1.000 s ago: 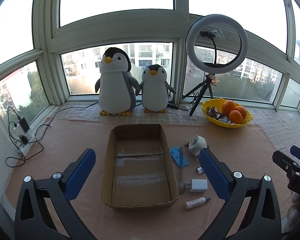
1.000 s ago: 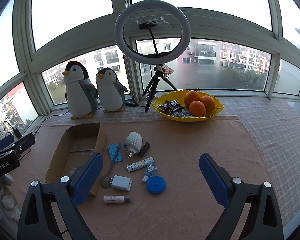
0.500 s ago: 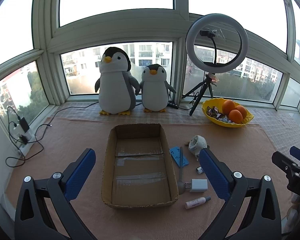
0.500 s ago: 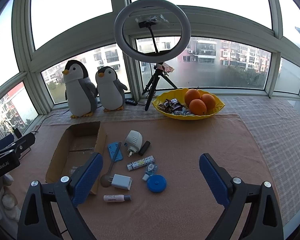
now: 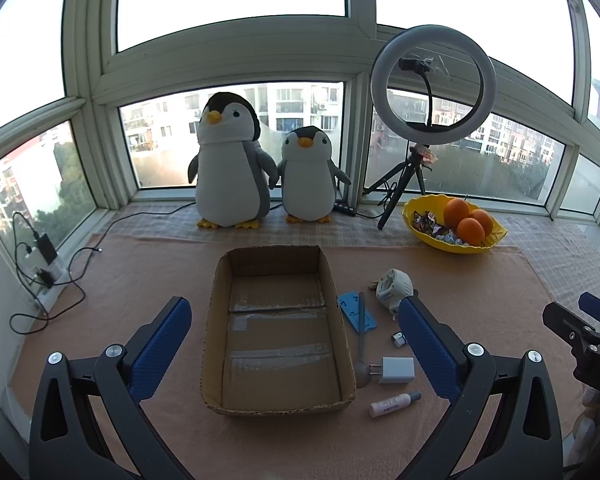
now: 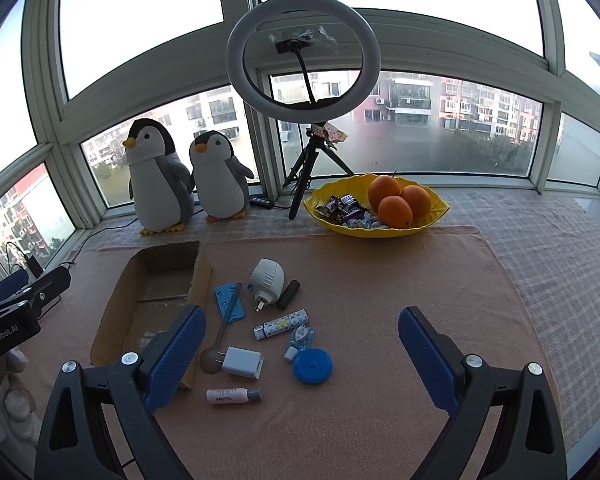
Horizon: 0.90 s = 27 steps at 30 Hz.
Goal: Organize rigid objects
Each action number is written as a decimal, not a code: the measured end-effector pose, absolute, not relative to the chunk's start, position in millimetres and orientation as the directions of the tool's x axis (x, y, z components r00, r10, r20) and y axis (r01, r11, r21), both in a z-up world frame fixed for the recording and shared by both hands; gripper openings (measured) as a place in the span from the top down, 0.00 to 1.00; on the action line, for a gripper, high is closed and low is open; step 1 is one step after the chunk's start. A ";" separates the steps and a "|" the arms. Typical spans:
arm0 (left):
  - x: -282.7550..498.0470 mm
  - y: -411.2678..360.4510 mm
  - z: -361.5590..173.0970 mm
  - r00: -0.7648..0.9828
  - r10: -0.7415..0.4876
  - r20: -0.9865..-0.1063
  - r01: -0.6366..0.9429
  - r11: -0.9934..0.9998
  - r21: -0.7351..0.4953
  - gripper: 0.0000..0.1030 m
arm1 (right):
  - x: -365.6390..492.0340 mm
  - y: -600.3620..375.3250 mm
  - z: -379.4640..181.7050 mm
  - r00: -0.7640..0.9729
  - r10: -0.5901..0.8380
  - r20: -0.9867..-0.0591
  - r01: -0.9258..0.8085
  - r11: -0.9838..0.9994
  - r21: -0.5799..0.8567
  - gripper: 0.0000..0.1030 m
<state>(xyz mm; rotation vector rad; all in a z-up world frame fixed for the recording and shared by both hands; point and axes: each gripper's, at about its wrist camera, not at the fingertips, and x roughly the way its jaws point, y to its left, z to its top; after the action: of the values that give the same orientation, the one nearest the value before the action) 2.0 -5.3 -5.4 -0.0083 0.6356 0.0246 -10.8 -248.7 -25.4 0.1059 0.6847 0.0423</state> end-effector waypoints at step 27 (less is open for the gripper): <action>11.2 4.8 -18.4 0.784 0.035 -0.620 -0.042 0.999 0.003 0.00 | -7.3 -250.5 -32.4 0.761 0.063 -0.645 0.005 0.995 0.103 0.08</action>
<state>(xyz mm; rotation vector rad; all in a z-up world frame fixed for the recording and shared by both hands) 11.2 4.8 -18.4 -0.0113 0.6685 0.0414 -7.3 -250.5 -32.4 0.1010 0.7051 0.0319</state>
